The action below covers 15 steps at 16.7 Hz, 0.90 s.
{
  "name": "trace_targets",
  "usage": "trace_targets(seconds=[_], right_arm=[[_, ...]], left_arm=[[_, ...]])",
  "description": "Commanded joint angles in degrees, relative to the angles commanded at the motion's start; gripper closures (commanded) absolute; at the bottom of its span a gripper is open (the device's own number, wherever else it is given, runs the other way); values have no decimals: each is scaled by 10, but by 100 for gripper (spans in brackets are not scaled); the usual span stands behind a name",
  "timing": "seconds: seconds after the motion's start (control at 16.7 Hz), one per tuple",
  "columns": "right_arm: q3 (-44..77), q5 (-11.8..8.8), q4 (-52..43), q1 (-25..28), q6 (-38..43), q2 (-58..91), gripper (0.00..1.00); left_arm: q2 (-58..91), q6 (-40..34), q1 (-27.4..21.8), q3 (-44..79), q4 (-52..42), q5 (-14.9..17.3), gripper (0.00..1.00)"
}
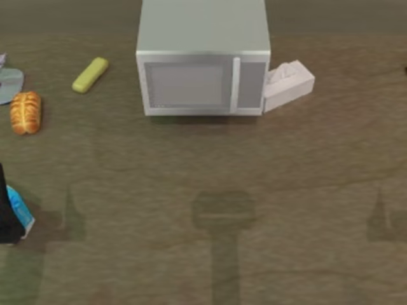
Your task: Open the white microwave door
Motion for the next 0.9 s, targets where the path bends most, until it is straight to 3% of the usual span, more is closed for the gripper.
trace_targets(seconds=[0.18,0.42,0.9], right_arm=[[0,0,0,0,0,0,0],[0,0,0,0,0,0,0],[0,0,0,0,0,0,0]], left_arm=[[6,-3,-3,6,-2,-2,0],[89,-37,-43,89,-31,-25,0],[525,-169,-201,448,-165,-122,0]])
